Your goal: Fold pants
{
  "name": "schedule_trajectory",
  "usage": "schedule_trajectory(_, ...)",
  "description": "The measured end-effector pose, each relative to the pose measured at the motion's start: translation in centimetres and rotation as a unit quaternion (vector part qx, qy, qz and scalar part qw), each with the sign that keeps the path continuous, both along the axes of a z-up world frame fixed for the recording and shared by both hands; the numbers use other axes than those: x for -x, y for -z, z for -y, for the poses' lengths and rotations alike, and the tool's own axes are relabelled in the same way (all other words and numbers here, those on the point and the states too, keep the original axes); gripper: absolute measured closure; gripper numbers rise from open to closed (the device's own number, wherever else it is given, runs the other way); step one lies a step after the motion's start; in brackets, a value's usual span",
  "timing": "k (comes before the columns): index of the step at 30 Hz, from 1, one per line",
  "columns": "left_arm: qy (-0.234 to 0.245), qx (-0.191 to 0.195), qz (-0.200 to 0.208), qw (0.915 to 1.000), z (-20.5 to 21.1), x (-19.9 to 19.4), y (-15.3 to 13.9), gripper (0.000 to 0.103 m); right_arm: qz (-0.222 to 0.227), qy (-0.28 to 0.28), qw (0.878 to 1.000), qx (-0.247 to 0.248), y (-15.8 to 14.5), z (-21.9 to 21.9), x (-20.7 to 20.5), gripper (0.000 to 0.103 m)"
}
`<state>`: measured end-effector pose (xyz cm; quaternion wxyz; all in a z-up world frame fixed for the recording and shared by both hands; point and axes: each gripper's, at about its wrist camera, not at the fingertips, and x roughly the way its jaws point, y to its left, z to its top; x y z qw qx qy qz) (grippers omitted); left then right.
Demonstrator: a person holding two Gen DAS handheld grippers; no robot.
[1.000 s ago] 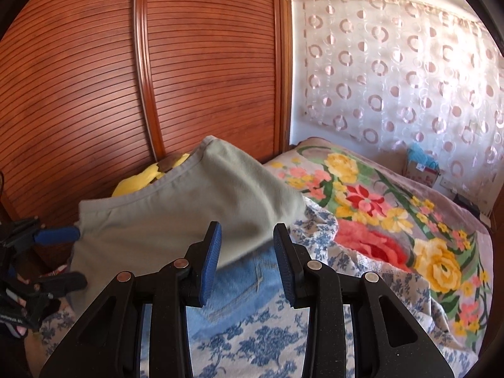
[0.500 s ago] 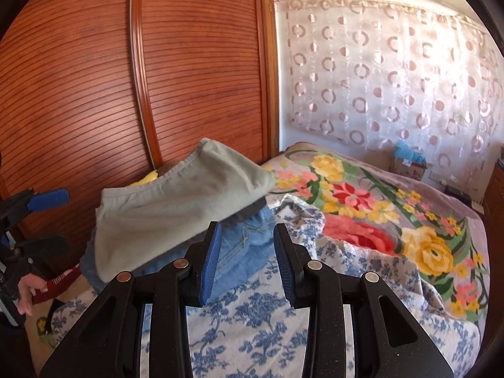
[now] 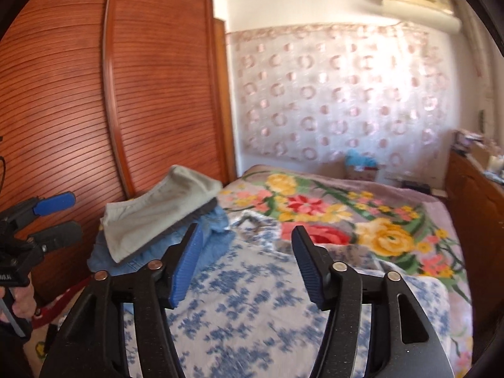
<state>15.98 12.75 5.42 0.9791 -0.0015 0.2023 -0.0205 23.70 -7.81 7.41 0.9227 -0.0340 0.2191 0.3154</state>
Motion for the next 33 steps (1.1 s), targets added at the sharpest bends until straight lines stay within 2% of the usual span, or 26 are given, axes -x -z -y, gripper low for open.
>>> schedule_trajectory(2, 0.005, -0.002, 0.003, 1.0000, 0.9, 0.2, -0.1, 0.020, 0.006, 0.023, 1.000, 0.002, -0.2, 1.6, 1.1, 0.034)
schedule_trajectory(7, 0.026, 0.003, 0.004, 0.9996, 3.0, 1.0, -0.1, 0.020, 0.015, 0.064, 0.998, 0.004, -0.7, 4.7, 3.5, 0.029)
schedule_trajectory(17, 0.053, 0.010, 0.007, 0.9985, 6.2, 3.1, -0.6, 0.020, 0.021, 0.100, 0.995, -0.002, -1.0, 8.5, 7.5, 0.028)
schedule_trajectory(33, 0.053, 0.003, -0.007, 0.9986, 9.5, 8.4, 0.3, 0.020, 0.030, 0.137, 0.990, -0.003, -0.7, 12.6, 14.7, 0.028)
